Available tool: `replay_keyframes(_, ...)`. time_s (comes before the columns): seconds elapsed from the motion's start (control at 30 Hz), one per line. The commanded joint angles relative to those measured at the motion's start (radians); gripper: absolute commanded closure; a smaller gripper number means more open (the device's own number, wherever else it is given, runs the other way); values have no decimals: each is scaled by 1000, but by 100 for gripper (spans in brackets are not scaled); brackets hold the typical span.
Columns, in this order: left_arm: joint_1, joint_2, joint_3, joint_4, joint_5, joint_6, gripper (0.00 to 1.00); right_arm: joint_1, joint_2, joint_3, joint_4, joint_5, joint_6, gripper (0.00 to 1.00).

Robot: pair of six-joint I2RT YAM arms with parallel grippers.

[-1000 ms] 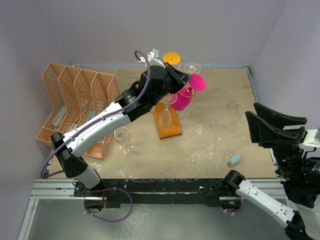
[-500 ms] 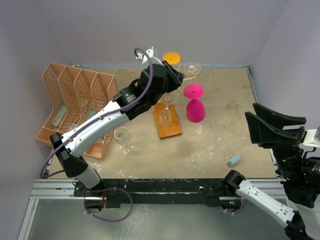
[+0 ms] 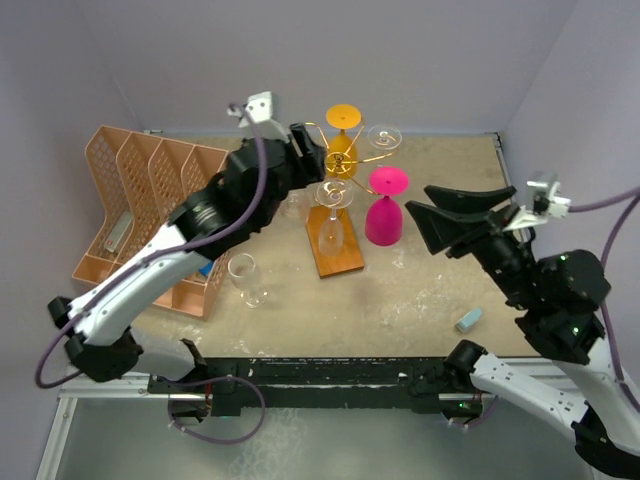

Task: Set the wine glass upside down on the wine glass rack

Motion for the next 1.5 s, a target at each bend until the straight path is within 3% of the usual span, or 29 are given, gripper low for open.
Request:
replay_keyframes(0.0, -4, -206, -114, -41, -111, 149, 42, 2, 71, 11, 75, -22, 42, 43)
replay_keyframes(0.2, -4, -398, -277, -214, -127, 58, 42, 2, 169, 20, 47, 188, 109, 43)
replay_keyframes(0.37, -4, -497, -455, -310, -41, -38, 46, 2, 222, 27, 45, 199, 137, 45)
replay_keyframes(0.6, -4, -488, -613, -354, 0, -147, 47, 2, 282, 41, -5, 277, 213, 48)
replay_keyframes(0.83, 2, -419, -699, -327, -49, -153, 49, 3, 238, -5, 48, 140, 180, 47)
replay_keyframes(1.2, 100, -357, -744, -298, 64, -168, 66, 3, 179, -14, 61, 142, 180, 47)
replay_keyframes(1.47, 131, -318, -750, -259, 146, -142, 94, 2, 179, 7, 72, 143, 182, 47)
